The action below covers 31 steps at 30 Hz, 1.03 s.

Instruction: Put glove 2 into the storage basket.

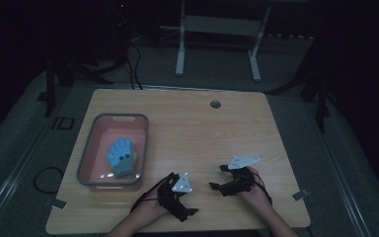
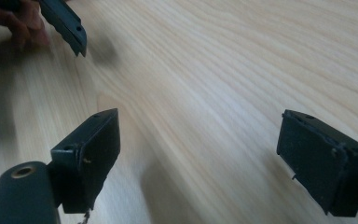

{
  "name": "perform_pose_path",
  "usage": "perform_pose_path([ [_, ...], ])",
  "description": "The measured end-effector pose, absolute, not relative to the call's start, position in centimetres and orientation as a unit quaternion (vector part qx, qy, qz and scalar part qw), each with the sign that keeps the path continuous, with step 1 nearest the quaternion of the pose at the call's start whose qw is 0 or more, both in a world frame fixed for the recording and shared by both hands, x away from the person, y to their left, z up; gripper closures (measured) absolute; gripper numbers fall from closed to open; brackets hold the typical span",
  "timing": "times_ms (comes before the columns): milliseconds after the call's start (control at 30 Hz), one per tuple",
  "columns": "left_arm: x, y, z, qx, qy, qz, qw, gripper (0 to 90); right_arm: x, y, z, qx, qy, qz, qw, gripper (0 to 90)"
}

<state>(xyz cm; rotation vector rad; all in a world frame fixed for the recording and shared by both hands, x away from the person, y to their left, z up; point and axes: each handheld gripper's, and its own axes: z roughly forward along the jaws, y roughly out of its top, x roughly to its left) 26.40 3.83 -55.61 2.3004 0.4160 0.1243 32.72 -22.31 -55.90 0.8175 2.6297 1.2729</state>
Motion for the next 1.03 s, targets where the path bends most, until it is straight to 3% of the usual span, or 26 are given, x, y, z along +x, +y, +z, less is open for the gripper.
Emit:
perform_pose_path([
  [1033, 25.3, 5.5, -56.1, 0.886, 0.173, 0.080, 0.423, 2.2, 31.8, -24.8, -55.8, 0.270, 0.852, 0.444, 0.068, 13.0],
])
